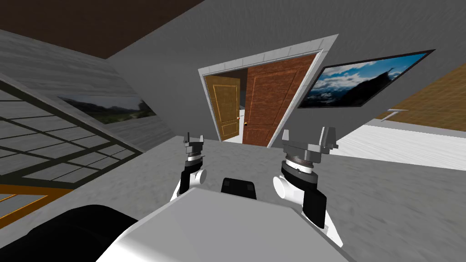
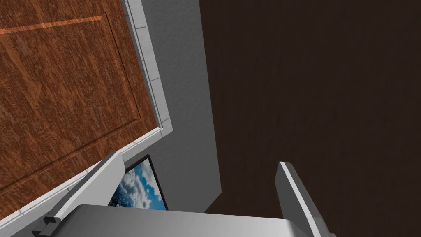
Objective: Push the door open
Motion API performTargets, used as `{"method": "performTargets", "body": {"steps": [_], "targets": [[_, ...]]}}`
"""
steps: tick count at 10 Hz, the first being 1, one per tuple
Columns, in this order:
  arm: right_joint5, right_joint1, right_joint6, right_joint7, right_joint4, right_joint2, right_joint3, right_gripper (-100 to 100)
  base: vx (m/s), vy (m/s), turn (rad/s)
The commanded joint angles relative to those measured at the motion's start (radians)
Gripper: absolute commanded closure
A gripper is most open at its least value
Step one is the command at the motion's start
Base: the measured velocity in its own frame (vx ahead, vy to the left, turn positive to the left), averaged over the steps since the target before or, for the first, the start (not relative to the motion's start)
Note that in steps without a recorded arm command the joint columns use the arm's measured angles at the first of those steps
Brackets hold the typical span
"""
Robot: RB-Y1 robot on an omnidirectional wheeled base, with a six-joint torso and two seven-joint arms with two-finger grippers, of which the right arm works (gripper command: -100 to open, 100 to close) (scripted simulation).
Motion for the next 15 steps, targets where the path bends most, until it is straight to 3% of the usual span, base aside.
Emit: {"method": "performTargets", "body": {"steps": [1,7,15], "targets": [[-0.022,-0.009,-0.011,-0.021,0.036,-0.012,-0.001,-100,0.064,0.009,0.126],[-0.104,-0.044,-0.051,-0.097,0.171,-0.046,-0.004,-100,0.151,-0.023,0.113],[-0.201,-0.086,-0.099,-0.188,0.332,-0.073,-0.008,-100,0.098,-0.026,0.098]]}}
